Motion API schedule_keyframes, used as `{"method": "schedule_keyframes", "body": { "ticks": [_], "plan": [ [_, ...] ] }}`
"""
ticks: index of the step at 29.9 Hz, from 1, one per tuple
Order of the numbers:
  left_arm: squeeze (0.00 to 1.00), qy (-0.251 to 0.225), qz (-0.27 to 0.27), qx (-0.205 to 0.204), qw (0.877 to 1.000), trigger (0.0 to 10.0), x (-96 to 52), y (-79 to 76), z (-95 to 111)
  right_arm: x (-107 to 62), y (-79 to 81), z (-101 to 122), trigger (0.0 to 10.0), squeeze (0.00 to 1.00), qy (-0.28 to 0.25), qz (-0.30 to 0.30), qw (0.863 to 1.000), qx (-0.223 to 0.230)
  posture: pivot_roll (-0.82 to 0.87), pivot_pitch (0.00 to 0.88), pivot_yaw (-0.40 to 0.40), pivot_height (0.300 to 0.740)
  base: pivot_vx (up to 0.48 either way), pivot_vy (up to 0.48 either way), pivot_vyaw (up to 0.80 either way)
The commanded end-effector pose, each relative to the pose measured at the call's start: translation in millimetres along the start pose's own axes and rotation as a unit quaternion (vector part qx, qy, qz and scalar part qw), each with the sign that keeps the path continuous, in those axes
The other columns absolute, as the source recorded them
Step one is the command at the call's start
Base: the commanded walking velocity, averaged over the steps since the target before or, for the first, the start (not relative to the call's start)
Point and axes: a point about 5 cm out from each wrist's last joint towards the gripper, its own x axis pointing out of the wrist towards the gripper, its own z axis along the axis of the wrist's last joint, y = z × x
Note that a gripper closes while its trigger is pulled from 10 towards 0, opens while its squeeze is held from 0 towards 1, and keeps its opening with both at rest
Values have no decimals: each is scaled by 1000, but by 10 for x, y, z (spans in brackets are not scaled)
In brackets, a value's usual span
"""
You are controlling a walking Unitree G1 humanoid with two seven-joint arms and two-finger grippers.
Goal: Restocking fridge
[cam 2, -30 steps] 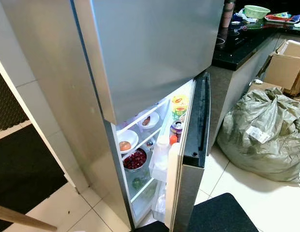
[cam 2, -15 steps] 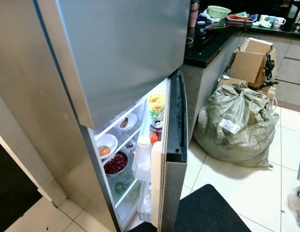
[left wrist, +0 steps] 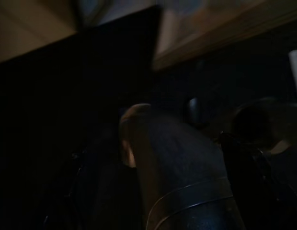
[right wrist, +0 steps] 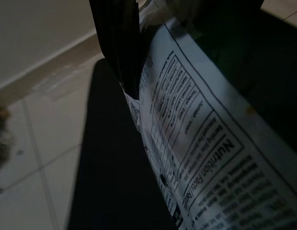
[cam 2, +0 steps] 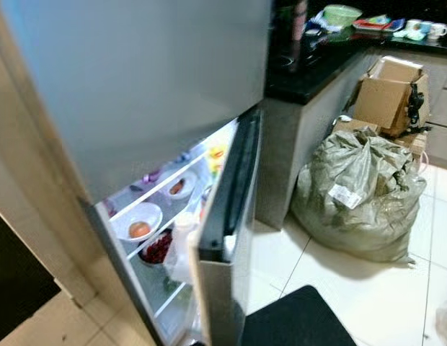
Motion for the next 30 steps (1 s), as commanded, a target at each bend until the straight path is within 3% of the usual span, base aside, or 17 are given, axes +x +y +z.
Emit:
{"method": "schedule_keyframes", "body": {
  "ticks": [1,8,10,13,16,19,22,26,27,30],
  "plan": [
    [0,18,10,0,1000,10000,-26,24,-98,5,60,20,10000,0,-4,9,1000,0,-29,0,-7,740,0,0,0],
    [0,2,35,12,999,10000,-29,78,-23,5,57,23,10000,0,-4,8,1000,0,-29,0,-7,740,0,0,0],
    [0,-42,64,11,997,10000,-28,145,160,5,54,24,10000,0,-5,8,1000,0,-29,0,-7,740,0,0,0],
    [0,-55,68,6,996,10000,-28,157,211,5,54,24,10000,0,-5,8,1000,0,-29,0,-7,740,0,0,0],
    [0,-128,80,-27,988,10000,-30,201,501,5,53,25,10000,0,-5,8,1000,0,-29,0,-7,740,0,0,0],
    [0,-192,63,-68,977,10000,-33,203,792,4,48,25,10000,0,-5,7,1000,0,-28,0,-9,740,0,0,0],
    [0,-206,44,-62,976,10000,-20,159,888,4,49,25,10000,0,-5,8,1000,-1,-28,0,-9,740,0,0,0],
    [0,-226,-59,-69,970,10000,55,-93,1058,4,51,19,10000,0,-5,8,1000,-1,-33,4,-6,740,0,0,0],
    [0,-229,-88,-62,967,3333,73,-177,1095,4,51,16,10000,0,-5,8,1000,-1,-34,3,-6,740,0,0,0],
    [0,-233,-116,-55,964,3333,89,-259,1131,4,51,13,10000,0,-4,8,1000,-1,-34,3,-6,740,0,0,0]
  ]
}}
